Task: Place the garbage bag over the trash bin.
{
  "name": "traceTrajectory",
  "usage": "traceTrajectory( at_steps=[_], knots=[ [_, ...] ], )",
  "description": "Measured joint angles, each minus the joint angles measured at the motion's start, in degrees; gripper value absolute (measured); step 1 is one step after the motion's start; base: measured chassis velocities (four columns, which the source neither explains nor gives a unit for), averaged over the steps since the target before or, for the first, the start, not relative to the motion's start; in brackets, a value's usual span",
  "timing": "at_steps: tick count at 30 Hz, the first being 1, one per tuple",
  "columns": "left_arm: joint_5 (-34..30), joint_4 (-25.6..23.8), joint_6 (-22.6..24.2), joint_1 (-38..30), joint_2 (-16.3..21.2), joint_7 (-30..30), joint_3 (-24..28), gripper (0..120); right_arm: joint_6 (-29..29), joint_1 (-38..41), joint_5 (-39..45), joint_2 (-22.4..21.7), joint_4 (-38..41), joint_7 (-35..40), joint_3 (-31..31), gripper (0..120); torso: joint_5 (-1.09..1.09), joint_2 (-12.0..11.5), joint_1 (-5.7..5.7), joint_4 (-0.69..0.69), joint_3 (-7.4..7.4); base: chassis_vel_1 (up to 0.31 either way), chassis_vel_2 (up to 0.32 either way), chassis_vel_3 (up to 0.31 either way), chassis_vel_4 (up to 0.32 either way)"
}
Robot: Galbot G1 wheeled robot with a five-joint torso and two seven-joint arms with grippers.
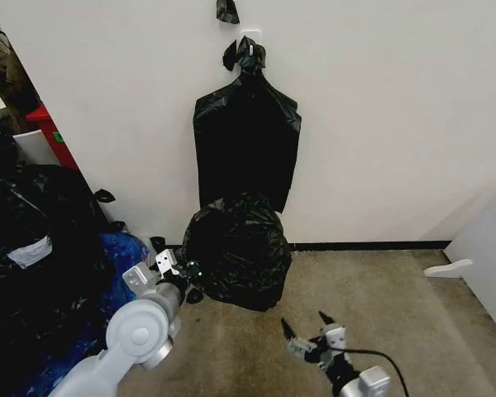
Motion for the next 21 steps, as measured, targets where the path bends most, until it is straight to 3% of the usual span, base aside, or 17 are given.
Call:
traceTrajectory(
  at_steps=[3,5,8,11,16,21],
  knots=[
    [-4.9,1.8,1.5,0.6,-0.1,2.7,-2.1,0,-8.0,-0.5,20.4,1.5,5.8,0.5,7.7,100,-0.01,0.0,0.0,0.01,0.01,0.0,0.0,0.0,0.0],
    [-6.1,2.0,1.9,0.7,-0.2,3.1,-2.5,0,-9.8,-0.4,24.0,1.6,6.4,0.5,9.0,100,-0.01,0.0,0.0,0.02,0.01,0.0,0.0,0.0,0.0],
    [-13.1,2.9,4.6,0.5,-0.5,4.0,-4.1,0,-17.9,0.1,37.7,2.1,7.8,0.0,13.7,100,-0.01,0.0,0.0,0.01,0.01,0.0,0.0,0.0,0.0],
    [-15.8,3.2,6.2,0.3,-0.6,4.5,-4.7,0,-20.2,0.3,39.9,2.6,8.2,-0.4,14.0,100,0.01,0.0,0.0,0.0,0.01,0.0,0.0,0.0,0.0],
    [-18.5,3.4,7.7,0.0,-0.2,4.6,-4.7,0,-19.2,1.9,31.1,4.3,8.2,-1.0,10.3,100,0.0,0.0,0.0,0.01,0.01,0.0,0.0,0.0,0.0],
    [-18.9,2.8,7.9,-0.1,0.1,4.3,-4.4,0,-18.1,2.8,28.0,4.5,7.3,-0.2,9.0,100,0.0,0.0,0.0,0.01,0.01,0.0,0.0,0.0,0.0]
  ],
)
